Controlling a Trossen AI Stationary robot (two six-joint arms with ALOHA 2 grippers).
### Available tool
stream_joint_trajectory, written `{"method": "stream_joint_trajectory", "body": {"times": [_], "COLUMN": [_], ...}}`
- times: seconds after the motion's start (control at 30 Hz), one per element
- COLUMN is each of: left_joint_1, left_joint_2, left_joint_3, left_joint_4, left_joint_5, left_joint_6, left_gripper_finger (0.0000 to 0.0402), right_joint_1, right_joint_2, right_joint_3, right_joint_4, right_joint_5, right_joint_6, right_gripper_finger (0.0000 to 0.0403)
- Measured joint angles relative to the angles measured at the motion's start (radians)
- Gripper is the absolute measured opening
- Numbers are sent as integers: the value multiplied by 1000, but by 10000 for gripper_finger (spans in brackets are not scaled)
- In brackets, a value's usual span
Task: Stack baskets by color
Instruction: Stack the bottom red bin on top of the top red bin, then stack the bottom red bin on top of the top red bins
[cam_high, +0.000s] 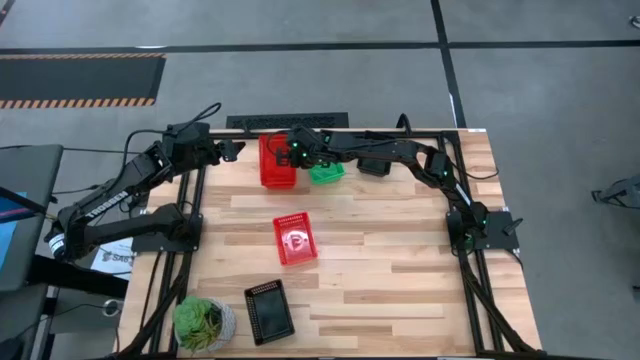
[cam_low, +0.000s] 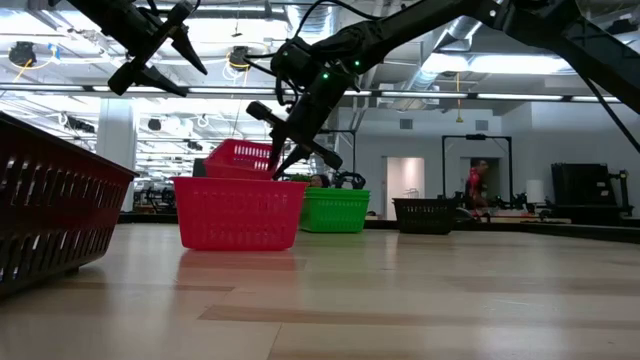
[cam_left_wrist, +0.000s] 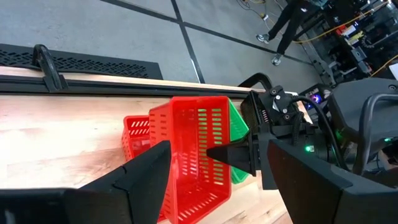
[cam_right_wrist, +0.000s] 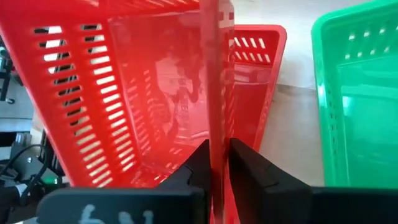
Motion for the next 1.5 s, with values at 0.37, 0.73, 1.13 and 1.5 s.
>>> {"method": "stream_joint_trajectory", "body": {"times": [0.37,0.73,1.13,1.5], "left_joint_1": [0,0,0,0], "left_joint_2": [0,0,0,0], "left_joint_3": [0,0,0,0], "left_joint_4": [0,0,-13,-23], "left_joint_5": [0,0,0,1], "left_joint_6": [0,0,9,10], "left_gripper_finger": [256,256,256,256], "right_joint_1": [0,-5,-40,107], "right_joint_2": [0,0,-28,-123], "right_joint_3": [0,0,2,2], "right_joint_4": [1,3,-30,-365], "right_joint_5": [-2,-2,-201,-283], "right_joint_6": [-11,-16,-138,-299], "right_gripper_finger": [113,159,185,184]}}
